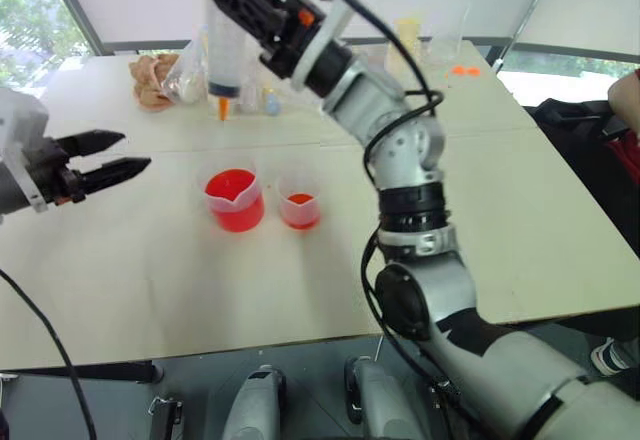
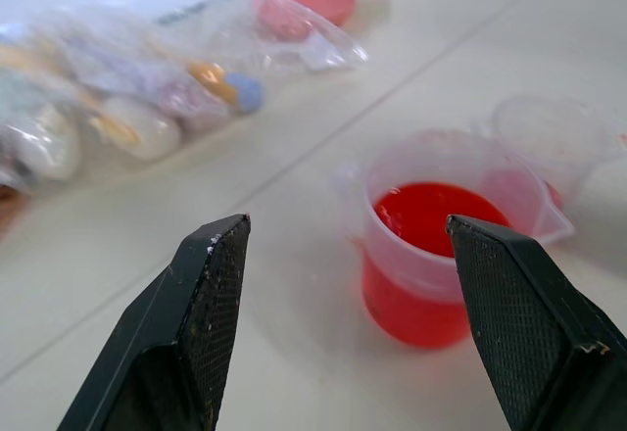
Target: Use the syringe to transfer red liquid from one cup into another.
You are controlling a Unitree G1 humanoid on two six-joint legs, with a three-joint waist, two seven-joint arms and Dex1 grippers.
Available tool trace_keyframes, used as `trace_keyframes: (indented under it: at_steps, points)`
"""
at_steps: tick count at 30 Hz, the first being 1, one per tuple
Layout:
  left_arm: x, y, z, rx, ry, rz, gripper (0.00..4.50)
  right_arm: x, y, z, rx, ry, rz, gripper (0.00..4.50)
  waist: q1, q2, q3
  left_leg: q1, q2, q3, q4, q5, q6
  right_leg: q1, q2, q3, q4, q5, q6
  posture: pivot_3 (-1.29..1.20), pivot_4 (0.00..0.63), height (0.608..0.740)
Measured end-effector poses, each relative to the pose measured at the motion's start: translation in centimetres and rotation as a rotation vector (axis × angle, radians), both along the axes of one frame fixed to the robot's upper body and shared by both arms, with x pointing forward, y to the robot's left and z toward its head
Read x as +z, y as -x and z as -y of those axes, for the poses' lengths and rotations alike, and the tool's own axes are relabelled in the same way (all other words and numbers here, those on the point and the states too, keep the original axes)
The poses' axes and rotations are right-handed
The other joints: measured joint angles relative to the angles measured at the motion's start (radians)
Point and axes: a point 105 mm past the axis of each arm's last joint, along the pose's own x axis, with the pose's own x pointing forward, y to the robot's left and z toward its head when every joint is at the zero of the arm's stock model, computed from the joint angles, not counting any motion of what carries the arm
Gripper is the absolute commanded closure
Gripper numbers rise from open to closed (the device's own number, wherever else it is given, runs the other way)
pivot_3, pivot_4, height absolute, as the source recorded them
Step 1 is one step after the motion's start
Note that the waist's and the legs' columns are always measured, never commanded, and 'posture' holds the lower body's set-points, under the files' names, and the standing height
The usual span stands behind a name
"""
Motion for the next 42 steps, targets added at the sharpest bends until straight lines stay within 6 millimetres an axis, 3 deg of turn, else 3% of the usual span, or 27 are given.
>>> trace_keyframes:
  at_steps: [6,10,15,20,28,42]
  points:
    - [3.3,0.2,0.8,0.008,0.087,0.131,1.15,-5.9,-0.6,-1.8,-0.085,0.162,0.095,3.02,-0.002,0.0,0.0,0.0,0.0,0.0,0.001,0.0,0.0,0.0,0.0,0.0,0.0,0.0,0.0,0.0,0.15,0.74]
    - [4.5,0.4,1.4,-0.024,0.106,0.153,1.15,-8.3,-0.8,-2.3,-0.12,0.217,0.167,3.02,-0.003,0.0,0.0,0.0,0.0,0.0,0.001,0.0,0.0,0.0,0.001,0.0,0.001,0.0,0.0,0.0,0.15,0.74]
    - [4.8,0.3,1.8,-0.047,0.103,0.158,1.15,-8.7,-1.1,-2.3,-0.159,0.214,0.225,3.02,-0.003,0.0,0.0,0.0,0.0,0.0,0.001,0.0,-0.001,0.0,0.001,0.0,0.001,0.0,0.0,0.0,0.15,0.74]
    - [6.1,-1.2,3.5,-0.075,0.069,0.244,1.15,-10.0,-1.5,-2.8,-0.178,0.245,0.23,3.02,0.002,0.0,0.0,0.0,-0.001,0.0,0.001,0.001,-0.002,0.001,0.001,0.0,0.0,0.0,0.0,0.0,0.15,0.74]
    - [4.9,-2.9,5.4,-0.132,0.035,0.218,1.15,-10.3,-1.4,-3.0,-0.181,0.251,0.237,3.02,-0.003,0.0,0.0,0.001,0.0,0.0,0.001,0.001,-0.002,0.0,0.002,0.0,0.002,0.0,0.0,0.0,0.15,0.74]
    - [5.1,-4.0,7.3,-0.186,0.014,0.27,1.15,-11.0,-1.2,-3.7,-0.172,0.281,0.228,3.02,-0.001,-0.001,0.0,0.001,0.0,0.0,0.002,0.001,-0.002,0.0,0.002,0.001,0.004,0.0,0.0,0.0,0.15,0.74]
